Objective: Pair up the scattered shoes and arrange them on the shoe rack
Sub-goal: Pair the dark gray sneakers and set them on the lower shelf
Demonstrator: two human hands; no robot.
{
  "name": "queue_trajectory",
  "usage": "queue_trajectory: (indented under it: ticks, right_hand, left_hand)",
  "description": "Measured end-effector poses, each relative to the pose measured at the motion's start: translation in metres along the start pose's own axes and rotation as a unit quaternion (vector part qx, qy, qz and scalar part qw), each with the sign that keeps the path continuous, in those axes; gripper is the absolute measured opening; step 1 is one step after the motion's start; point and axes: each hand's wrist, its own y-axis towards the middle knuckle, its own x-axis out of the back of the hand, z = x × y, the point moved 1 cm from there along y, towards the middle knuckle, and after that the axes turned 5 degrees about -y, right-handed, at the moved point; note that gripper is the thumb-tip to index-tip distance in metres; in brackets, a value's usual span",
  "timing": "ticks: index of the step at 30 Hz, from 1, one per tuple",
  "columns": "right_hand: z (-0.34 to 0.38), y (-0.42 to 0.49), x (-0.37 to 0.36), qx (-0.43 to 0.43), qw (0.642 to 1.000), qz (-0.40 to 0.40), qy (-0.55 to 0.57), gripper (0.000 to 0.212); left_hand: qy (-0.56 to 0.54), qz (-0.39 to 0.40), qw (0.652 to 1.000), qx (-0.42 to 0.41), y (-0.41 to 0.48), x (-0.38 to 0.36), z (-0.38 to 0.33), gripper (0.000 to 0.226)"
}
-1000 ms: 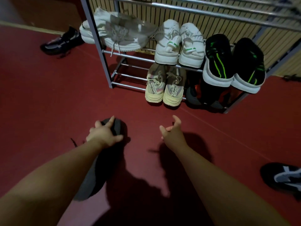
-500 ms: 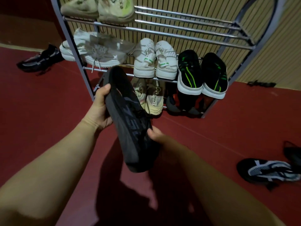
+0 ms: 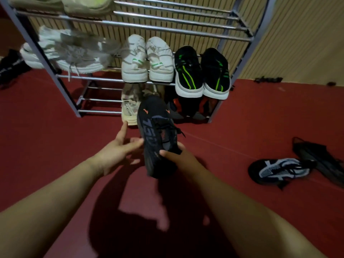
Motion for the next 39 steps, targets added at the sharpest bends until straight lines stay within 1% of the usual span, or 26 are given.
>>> queue_trajectory:
  ticks: [2,4,7,8,10,11,13,15,16,17,18,20,21,22,23,24,26,29,31,32,34,37,39]
  right_hand:
    - [-0.002,-0.003,0.006,0.002,1.000,-0.023,-0.013,0.042]
    - [-0.002,-0.008,0.011,-0.007,0.999,-0.040,-0.025,0.035]
    - [-0.001,-0.018,0.023,-0.030,0.997,-0.054,-0.040,0.034]
    - [0.002,-0.024,0.028,-0.038,0.997,-0.044,-0.044,0.035]
    - [0.010,-0.037,0.046,-0.068,0.995,0.004,-0.072,0.035]
    - [0.014,-0.043,0.058,-0.096,0.990,0.037,-0.099,0.034]
    - [0.022,-0.057,0.089,-0.180,0.970,0.083,-0.138,0.036]
    - [0.025,-0.070,0.127,-0.254,0.952,0.113,-0.126,0.036]
    - [0.026,-0.076,0.144,-0.270,0.949,0.118,-0.110,0.031]
    - [0.028,-0.082,0.160,-0.276,0.953,0.093,-0.087,0.030]
    - [0.029,-0.087,0.176,-0.274,0.958,0.028,-0.073,0.030]
    - [0.028,-0.098,0.208,-0.242,0.957,-0.154,-0.031,0.027]
    - [0.025,-0.102,0.225,-0.218,0.946,-0.239,0.005,0.026]
    - [0.022,-0.107,0.239,-0.198,0.931,-0.303,0.048,0.025]
    - [0.019,-0.111,0.251,-0.187,0.917,-0.342,0.087,0.024]
    - [0.018,-0.116,0.261,-0.185,0.906,-0.367,0.101,0.024]
    - [0.017,-0.124,0.280,-0.203,0.895,-0.387,0.086,0.027]
    - [0.016,-0.121,0.312,-0.225,0.875,-0.427,0.006,0.032]
    - [0.015,-0.115,0.342,-0.252,0.851,-0.449,-0.102,0.052]
    - [0.017,-0.115,0.355,-0.270,0.830,-0.457,-0.172,0.058]
    - [0.025,-0.113,0.380,-0.280,0.797,-0.458,-0.276,0.059]
    - [0.027,-0.094,0.423,-0.255,0.761,-0.462,-0.377,0.061]
    - [0.024,-0.080,0.447,-0.254,0.740,-0.444,-0.437,0.065]
  left_hand:
    - [0.042,0.046,0.998,0.004,0.000,-0.017,0.008,0.091]
    - [0.054,0.081,0.995,0.002,0.006,-0.034,0.015,0.100]
    - [0.037,0.083,0.996,0.005,0.015,-0.053,0.024,0.106]
    - [0.029,0.082,0.996,0.007,0.019,-0.058,0.026,0.106]
    - [0.030,0.087,0.996,0.008,0.025,-0.067,0.030,0.106]
    - [0.033,0.095,0.995,0.007,0.025,-0.073,0.031,0.105]
    - [0.038,0.119,0.992,0.013,0.024,-0.088,0.036,0.103]
    - [0.060,0.148,0.987,0.013,0.022,-0.105,0.040,0.103]
    - [0.080,0.162,0.983,0.003,0.022,-0.115,0.041,0.103]
    - [0.102,0.178,0.979,-0.012,0.023,-0.126,0.041,0.102]
    - [0.122,0.193,0.973,-0.028,0.027,-0.137,0.040,0.102]
    - [0.141,0.218,0.965,-0.047,0.032,-0.161,0.035,0.100]
    - [0.136,0.228,0.963,-0.049,0.034,-0.173,0.032,0.099]
    - [0.124,0.233,0.963,-0.050,0.037,-0.186,0.028,0.100]
    - [0.110,0.236,0.964,-0.049,0.038,-0.199,0.024,0.101]
    - [0.101,0.239,0.964,-0.049,0.041,-0.212,0.020,0.101]
    - [0.108,0.246,0.962,-0.052,0.046,-0.237,0.012,0.101]
    - [0.119,0.248,0.961,-0.040,0.056,-0.273,0.000,0.102]
    - [0.115,0.240,0.964,-0.019,0.066,-0.296,-0.004,0.101]
    - [0.107,0.235,0.966,-0.008,0.071,-0.308,-0.005,0.099]
    - [0.100,0.228,0.968,0.007,0.084,-0.331,-0.009,0.098]
    - [0.115,0.231,0.966,0.016,0.106,-0.356,-0.015,0.100]
    - [0.141,0.226,0.964,0.008,0.123,-0.369,-0.019,0.101]
